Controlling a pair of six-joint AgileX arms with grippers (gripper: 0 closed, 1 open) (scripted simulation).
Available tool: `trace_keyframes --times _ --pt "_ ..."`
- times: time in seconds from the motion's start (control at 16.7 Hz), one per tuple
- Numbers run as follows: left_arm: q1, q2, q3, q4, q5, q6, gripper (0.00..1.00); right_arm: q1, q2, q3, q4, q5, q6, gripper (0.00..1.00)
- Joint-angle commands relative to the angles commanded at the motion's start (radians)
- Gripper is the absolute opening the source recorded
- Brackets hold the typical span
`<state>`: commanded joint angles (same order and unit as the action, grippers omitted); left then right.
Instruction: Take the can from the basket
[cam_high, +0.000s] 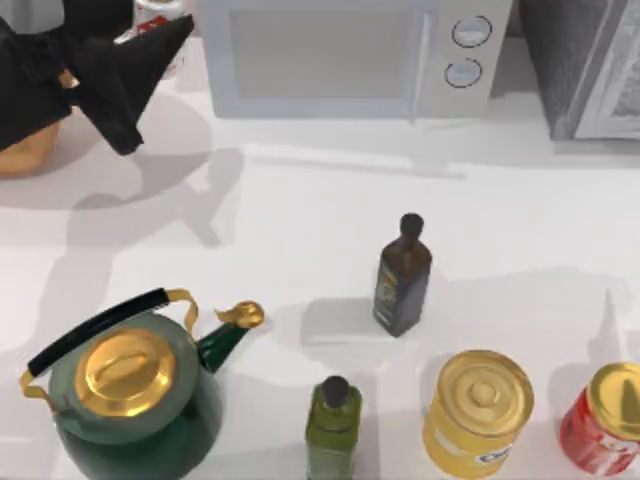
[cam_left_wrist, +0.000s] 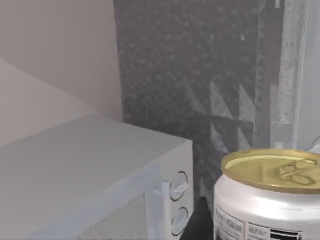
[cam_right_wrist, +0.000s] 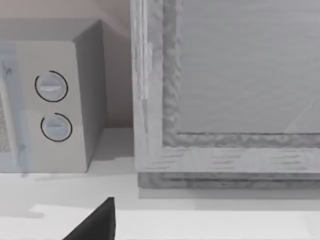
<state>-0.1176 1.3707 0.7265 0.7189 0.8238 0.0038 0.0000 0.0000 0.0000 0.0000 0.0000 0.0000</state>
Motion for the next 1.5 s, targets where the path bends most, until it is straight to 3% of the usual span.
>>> trace_keyframes --times 0.36,0.66,0.84,1.2,1.5 --pt "-0.091 0.682 0.289 0.348 0.316 0.016 0.00 0.000 0.000 0.000 0.000 0.000 0.000 1.00" --pt "-0.145 1.057 0.426 0.549 0.464 0.028 0.00 0.000 0.000 0.000 0.000 0.000 0.000 1.00" --pt "-0.167 1.158 0.449 0.606 0.502 0.031 0.00 0.000 0.000 0.000 0.000 0.000 0.000 1.00" --pt "-0.172 1.171 0.449 0.613 0.506 0.032 0.00 0.000 0.000 0.000 0.000 0.000 0.000 1.00" --pt "-0.172 1.171 0.449 0.613 0.506 0.032 0.38 0.000 0.000 0.000 0.000 0.000 0.000 1.00"
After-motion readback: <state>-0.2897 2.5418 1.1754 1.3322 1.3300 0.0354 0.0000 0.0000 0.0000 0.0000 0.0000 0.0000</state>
